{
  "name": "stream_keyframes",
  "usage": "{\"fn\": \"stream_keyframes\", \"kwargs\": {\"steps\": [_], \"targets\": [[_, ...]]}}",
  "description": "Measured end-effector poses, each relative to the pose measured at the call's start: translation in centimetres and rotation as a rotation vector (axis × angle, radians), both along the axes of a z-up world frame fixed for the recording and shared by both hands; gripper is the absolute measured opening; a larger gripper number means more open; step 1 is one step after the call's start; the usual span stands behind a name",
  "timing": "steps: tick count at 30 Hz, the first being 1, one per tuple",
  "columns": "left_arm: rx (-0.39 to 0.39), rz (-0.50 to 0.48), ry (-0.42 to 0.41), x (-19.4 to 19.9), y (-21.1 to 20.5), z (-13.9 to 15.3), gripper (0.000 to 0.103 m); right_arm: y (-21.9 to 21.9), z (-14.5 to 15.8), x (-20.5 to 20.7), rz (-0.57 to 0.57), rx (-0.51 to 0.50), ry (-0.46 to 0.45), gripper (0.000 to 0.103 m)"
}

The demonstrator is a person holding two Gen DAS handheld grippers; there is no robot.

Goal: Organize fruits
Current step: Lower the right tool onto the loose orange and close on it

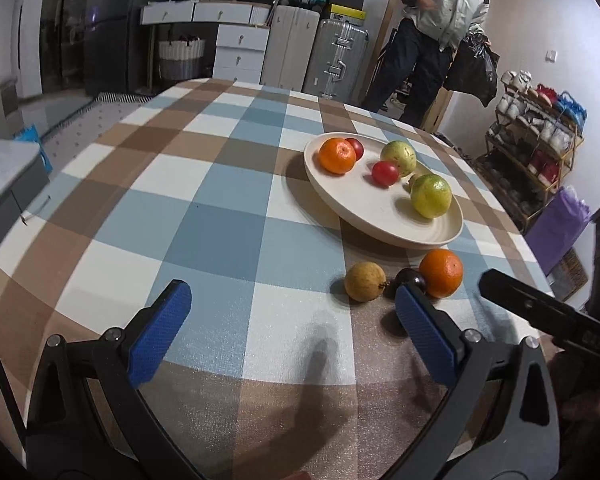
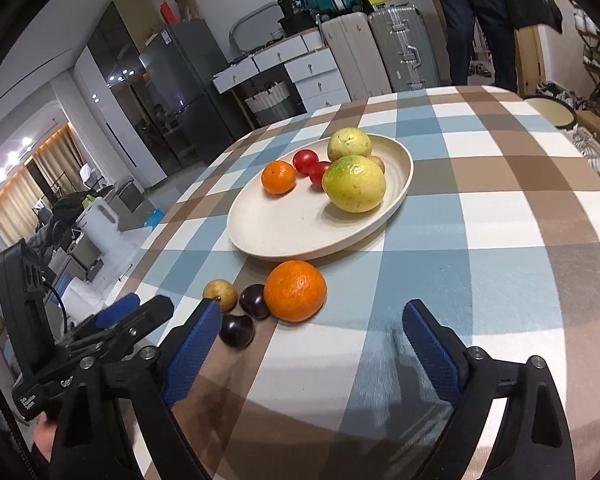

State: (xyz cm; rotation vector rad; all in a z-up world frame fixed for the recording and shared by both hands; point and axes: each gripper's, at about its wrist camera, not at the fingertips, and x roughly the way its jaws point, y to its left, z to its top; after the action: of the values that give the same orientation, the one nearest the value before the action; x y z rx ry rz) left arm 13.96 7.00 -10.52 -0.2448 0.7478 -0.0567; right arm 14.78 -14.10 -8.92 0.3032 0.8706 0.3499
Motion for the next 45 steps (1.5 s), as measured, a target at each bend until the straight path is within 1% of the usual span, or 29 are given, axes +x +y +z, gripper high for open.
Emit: {"fn": "stream_keyframes", "kwargs": {"steps": [2, 5, 9, 12, 14, 15, 17, 24, 28, 34, 39, 43, 45], "targets": [[-0.024, 0.004, -0.001, -0.2, 0.4, -0.1, 0.102, 0.0, -0.3, 0.5, 0.007, 0.010, 0.016, 0.084], [-0.046, 0.008, -0.014, -0.4, 0.6, -0.1, 0.102, 0.2, -0.6, 1.2, 0.016, 0.028, 0.032, 0.080], [-0.036, 0.001, -0.020, -0.3, 0.2, 0.0, 0.102, 0.7, -0.9, 2.0, 0.031, 0.036, 0.039, 0.075], [-0.015, -0.008, -0.039, -0.6, -0.3, 0.1, 0.102, 1.1, -1.0, 2.5, 0.035, 0.042, 0.048, 0.066], [-0.007, -0.016, -0.043, -0.9, -0.5, 0.2, 0.102, 1.4, -1.2, 2.7, 0.047, 0.043, 0.056, 0.053], [-0.004, -0.019, -0.042, -0.9, -0.6, 0.2, 0.102, 1.5, -1.3, 2.8, 0.051, 0.046, 0.059, 0.051], [-0.005, -0.021, -0.043, -0.9, -0.6, 0.3, 0.102, 1.7, -1.6, 2.9, 0.058, 0.045, 0.071, 0.041], [-0.046, -0.022, -0.005, -0.3, 0.0, -0.3, 0.102, 0.9, -1.2, 2.2, 0.047, 0.087, 0.056, 0.040], [-0.054, -0.020, 0.015, -0.1, 0.1, -0.5, 0.102, 0.4, -0.8, 1.3, 0.043, 0.106, 0.038, 0.040], [-0.011, -0.024, 0.049, 0.5, -0.5, -0.6, 0.102, -0.6, -0.2, -0.4, 0.041, 0.120, 0.016, 0.040], [0.017, -0.043, 0.052, 0.9, -1.3, -0.3, 0.102, -1.7, 0.2, -1.7, 0.035, 0.118, -0.001, 0.040], [0.029, -0.073, 0.078, 1.8, -2.2, -0.3, 0.102, -2.8, 0.6, -2.4, 0.020, 0.125, -0.011, 0.040], [0.048, -0.075, 0.089, 2.3, -2.7, -0.3, 0.102, -3.2, 0.6, -2.7, 0.012, 0.129, -0.015, 0.040]]}}
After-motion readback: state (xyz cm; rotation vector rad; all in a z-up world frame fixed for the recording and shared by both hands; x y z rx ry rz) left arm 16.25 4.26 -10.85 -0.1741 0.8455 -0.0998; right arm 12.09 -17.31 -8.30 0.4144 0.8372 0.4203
